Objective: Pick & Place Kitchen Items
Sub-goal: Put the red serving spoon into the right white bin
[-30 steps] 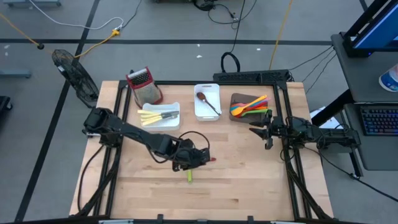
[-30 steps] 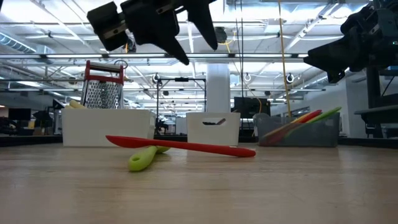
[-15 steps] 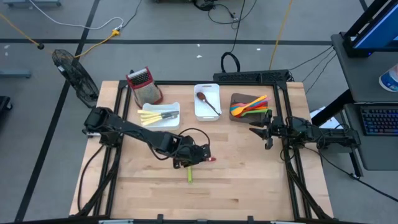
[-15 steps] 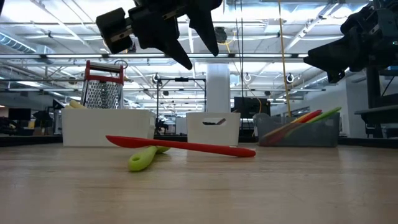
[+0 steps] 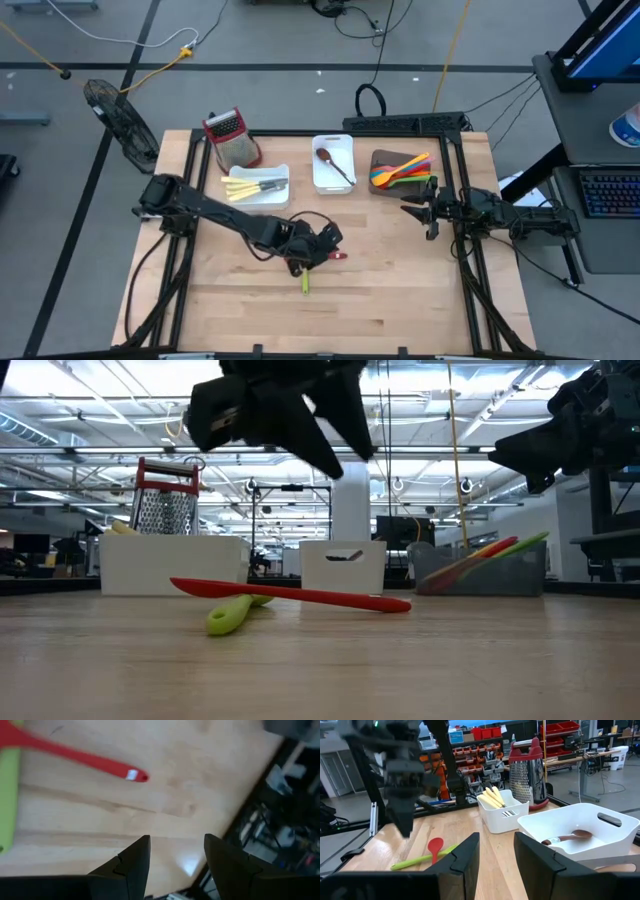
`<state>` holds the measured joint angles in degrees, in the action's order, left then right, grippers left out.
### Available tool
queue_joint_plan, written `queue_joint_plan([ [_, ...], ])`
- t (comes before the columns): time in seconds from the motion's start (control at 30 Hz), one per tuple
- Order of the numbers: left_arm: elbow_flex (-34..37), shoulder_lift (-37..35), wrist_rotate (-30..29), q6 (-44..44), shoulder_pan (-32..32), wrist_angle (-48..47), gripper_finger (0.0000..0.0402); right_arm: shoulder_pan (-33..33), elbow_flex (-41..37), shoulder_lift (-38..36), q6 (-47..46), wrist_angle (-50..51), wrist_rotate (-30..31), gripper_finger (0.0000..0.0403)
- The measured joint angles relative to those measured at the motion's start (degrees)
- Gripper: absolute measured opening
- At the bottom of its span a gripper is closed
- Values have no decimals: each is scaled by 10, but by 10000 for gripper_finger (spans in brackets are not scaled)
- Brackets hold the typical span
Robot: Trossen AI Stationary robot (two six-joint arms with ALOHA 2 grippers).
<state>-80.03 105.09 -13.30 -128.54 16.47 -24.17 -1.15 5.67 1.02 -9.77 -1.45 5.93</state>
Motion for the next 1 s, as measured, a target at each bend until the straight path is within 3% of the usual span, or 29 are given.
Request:
queue_joint_plan([
  [0.23,0,55,-31,-194,29,11,191,0,0,0,0,0,0,114],
  [0.47,0,61,-118,-260,38,13,191,0,0,0,0,0,0,114],
  [0.7,0,61,-125,-203,33,-3,191,0,0,0,0,0,0,114],
  [1.0,0,36,-89,111,27,16,191,0,0,0,0,0,0,114],
])
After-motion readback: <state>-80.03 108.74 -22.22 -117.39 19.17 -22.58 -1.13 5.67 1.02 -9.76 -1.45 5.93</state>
